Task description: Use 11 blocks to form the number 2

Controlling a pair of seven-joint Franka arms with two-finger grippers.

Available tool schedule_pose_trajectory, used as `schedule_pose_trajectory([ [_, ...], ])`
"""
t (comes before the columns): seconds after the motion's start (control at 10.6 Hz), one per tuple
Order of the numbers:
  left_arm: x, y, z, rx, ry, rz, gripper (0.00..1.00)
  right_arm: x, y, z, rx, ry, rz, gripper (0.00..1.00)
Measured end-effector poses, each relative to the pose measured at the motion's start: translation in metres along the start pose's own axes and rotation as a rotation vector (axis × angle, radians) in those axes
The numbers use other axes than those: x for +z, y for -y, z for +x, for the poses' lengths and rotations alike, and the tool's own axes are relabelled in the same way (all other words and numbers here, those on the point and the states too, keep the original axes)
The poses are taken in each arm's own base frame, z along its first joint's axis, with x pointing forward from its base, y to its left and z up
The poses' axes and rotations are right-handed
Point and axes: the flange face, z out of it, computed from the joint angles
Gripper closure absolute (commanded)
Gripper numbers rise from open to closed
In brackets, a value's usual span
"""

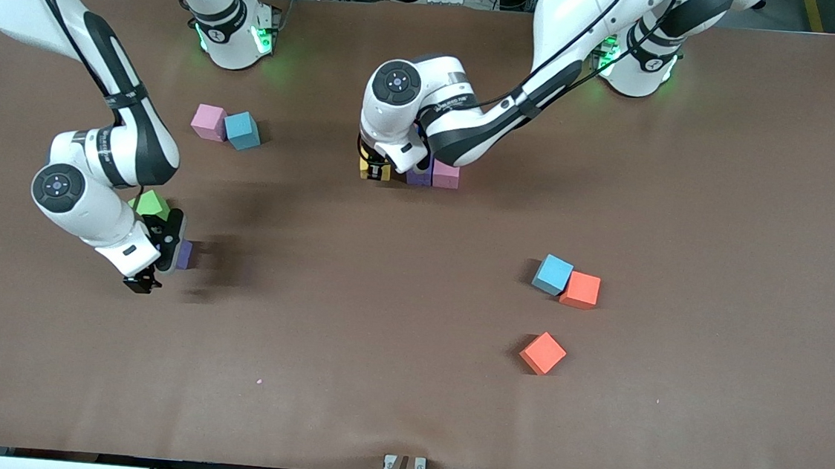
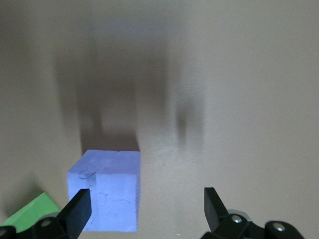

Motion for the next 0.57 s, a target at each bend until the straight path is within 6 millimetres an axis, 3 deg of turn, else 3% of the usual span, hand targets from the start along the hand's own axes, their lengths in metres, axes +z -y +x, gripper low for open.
schedule_pose_trajectory([
  [0.19,0.015,0.005,0.005,0.005,0.001,-0.004,0.62,0.004,0.005,0.000,-0.002,0.009,0.057,0.00],
  [0.57,0.048,0.026,0.010,0.036,-0.052,0.001,0.62,0.018,0.011,-0.026,0.026,-0.004,0.062,0.00],
])
